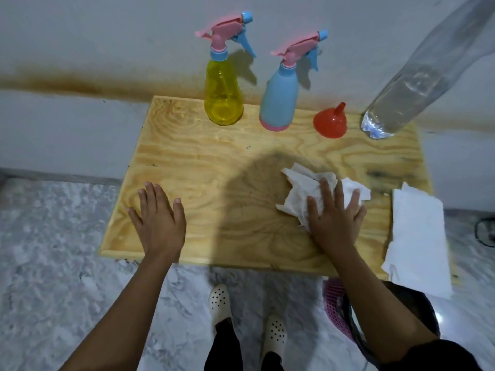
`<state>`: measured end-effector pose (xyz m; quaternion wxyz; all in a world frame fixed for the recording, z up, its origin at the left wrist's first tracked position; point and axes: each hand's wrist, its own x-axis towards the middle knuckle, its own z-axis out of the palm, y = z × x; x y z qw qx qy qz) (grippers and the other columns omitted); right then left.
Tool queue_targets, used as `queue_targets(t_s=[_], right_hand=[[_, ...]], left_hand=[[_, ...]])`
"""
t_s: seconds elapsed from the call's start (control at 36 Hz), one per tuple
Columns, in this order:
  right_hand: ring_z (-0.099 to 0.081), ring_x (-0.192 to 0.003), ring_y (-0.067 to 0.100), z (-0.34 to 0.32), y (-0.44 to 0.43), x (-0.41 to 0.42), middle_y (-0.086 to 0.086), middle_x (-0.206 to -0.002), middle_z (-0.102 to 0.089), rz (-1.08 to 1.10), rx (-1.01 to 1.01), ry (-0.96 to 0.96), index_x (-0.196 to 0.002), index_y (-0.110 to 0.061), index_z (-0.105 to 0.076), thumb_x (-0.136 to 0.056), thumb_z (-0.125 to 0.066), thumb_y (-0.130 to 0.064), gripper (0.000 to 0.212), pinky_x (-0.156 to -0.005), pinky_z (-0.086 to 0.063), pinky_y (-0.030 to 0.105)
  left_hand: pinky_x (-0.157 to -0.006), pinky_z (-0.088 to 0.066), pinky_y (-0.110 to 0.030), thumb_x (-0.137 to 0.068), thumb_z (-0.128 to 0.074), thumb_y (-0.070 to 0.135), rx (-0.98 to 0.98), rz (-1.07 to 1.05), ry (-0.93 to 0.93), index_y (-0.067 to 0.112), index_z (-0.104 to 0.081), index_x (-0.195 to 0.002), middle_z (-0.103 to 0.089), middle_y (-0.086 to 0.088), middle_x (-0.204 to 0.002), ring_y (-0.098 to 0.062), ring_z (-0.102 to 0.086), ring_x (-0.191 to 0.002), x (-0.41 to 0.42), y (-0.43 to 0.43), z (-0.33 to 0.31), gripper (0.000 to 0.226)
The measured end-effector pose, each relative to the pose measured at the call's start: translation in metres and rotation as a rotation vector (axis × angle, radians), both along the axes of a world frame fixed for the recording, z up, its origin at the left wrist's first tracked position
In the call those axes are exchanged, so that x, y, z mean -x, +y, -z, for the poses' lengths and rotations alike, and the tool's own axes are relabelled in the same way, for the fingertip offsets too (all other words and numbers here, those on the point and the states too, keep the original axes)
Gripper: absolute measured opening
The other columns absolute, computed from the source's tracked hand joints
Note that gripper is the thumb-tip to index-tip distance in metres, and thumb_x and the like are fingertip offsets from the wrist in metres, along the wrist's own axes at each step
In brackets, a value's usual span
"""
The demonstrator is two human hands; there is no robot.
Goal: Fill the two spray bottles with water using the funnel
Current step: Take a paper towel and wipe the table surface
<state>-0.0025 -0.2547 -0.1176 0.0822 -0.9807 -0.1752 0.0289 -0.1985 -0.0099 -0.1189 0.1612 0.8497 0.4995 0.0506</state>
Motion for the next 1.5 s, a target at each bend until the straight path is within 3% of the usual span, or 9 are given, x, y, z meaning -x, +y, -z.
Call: queue_targets(t_s=[0.19,0.39,0.5,0.61,0.86,1.0,1.22,1.42,1.5], right_hand=[[-0.004,-0.144,0.038,0.000,-0.012,0.013,0.002,-0.159,-0.013,0.053,-0.015,0.078,-0.149,-0.035,-0.013,-0.088,-0.018,-0.061,0.067,-0.113,-0.008,0.059],[0.003,-0.143,0.041,0.002,-0.004,-0.013,0.002,-0.159,-0.010,-0.030,-0.059,0.103,-0.148,-0.035,-0.017,-0.088,-0.030,-0.067,0.069,-0.109,0.001,0.066],[-0.007,-0.143,0.040,0.004,0.002,-0.008,0.004,-0.156,-0.022,-0.031,-0.057,0.053,-0.146,-0.035,-0.026,-0.084,-0.021,-0.068,0.070,-0.109,-0.003,0.064],[-0.020,-0.141,0.040,0.005,-0.003,0.008,0.007,-0.151,-0.035,-0.054,-0.097,0.010,-0.142,-0.028,-0.038,-0.087,-0.026,-0.061,0.065,-0.109,-0.017,0.060],[-0.015,-0.143,0.039,0.011,0.025,0.068,0.002,-0.154,-0.029,-0.141,-0.126,0.043,-0.144,-0.033,-0.032,-0.090,-0.023,-0.061,0.062,-0.112,-0.012,0.057],[-0.008,-0.142,0.044,0.014,0.070,0.111,0.007,-0.156,-0.023,-0.310,-0.146,0.050,-0.146,-0.037,-0.022,-0.093,-0.021,-0.059,0.057,-0.110,-0.008,0.064],[-0.026,-0.136,0.048,0.021,0.128,0.104,0.008,-0.151,-0.035,-0.255,-0.117,-0.037,-0.144,-0.034,-0.031,-0.098,-0.026,-0.047,0.048,-0.105,-0.022,0.067],[-0.006,-0.142,0.045,0.017,0.169,0.064,0.007,-0.158,-0.016,-0.271,-0.115,0.042,-0.149,-0.029,-0.018,-0.095,-0.010,-0.045,0.056,-0.108,-0.001,0.066],[-0.009,-0.143,0.044,0.014,0.189,0.056,0.006,-0.157,-0.017,-0.274,-0.120,0.012,-0.149,-0.027,-0.017,-0.097,-0.014,-0.043,0.054,-0.108,-0.003,0.066]], left_hand=[[-0.115,0.008,-0.050,-0.101,-0.027,0.042,0.019,0.007,-0.015,0.008,-0.016,-0.151,-0.006,-0.006,-0.160,-0.020,0.001,-0.148,-0.007,-0.008,-0.001,0.061],[-0.116,0.004,-0.049,-0.099,-0.028,0.050,0.000,0.098,0.005,0.018,-0.017,-0.152,-0.006,-0.002,-0.160,-0.019,0.001,-0.148,0.012,0.001,0.000,0.062],[-0.116,0.007,-0.049,-0.098,-0.029,0.052,0.000,0.113,0.014,0.024,-0.019,-0.151,-0.006,-0.002,-0.160,-0.020,0.003,-0.148,0.021,0.006,-0.001,0.061],[-0.116,0.007,-0.049,-0.099,-0.028,0.052,0.002,0.105,0.007,0.024,-0.020,-0.151,-0.006,-0.002,-0.160,-0.020,0.003,-0.148,0.025,0.006,-0.001,0.059],[-0.116,0.008,-0.050,-0.097,-0.026,0.055,0.017,0.116,0.004,0.024,-0.017,-0.151,-0.002,-0.001,-0.161,-0.017,0.006,-0.147,0.038,0.003,0.002,0.063],[-0.116,0.011,-0.045,-0.092,-0.018,0.063,0.028,0.166,0.001,0.026,-0.015,-0.152,0.001,0.003,-0.160,-0.013,0.008,-0.147,0.051,0.003,0.001,0.071],[-0.116,0.009,-0.045,-0.087,-0.012,0.069,0.029,0.165,-0.010,0.033,-0.013,-0.151,0.004,0.007,-0.159,-0.011,0.010,-0.146,0.068,0.011,0.003,0.073],[-0.114,0.015,-0.045,-0.084,-0.007,0.071,0.046,0.139,0.009,0.035,-0.005,-0.151,0.013,0.010,-0.157,-0.008,0.020,-0.143,0.057,0.033,0.003,0.076],[-0.114,0.014,-0.046,-0.083,-0.005,0.071,0.046,0.115,0.016,0.033,-0.003,-0.151,0.012,0.007,-0.159,-0.009,0.017,-0.144,0.048,0.045,0.003,0.078]])
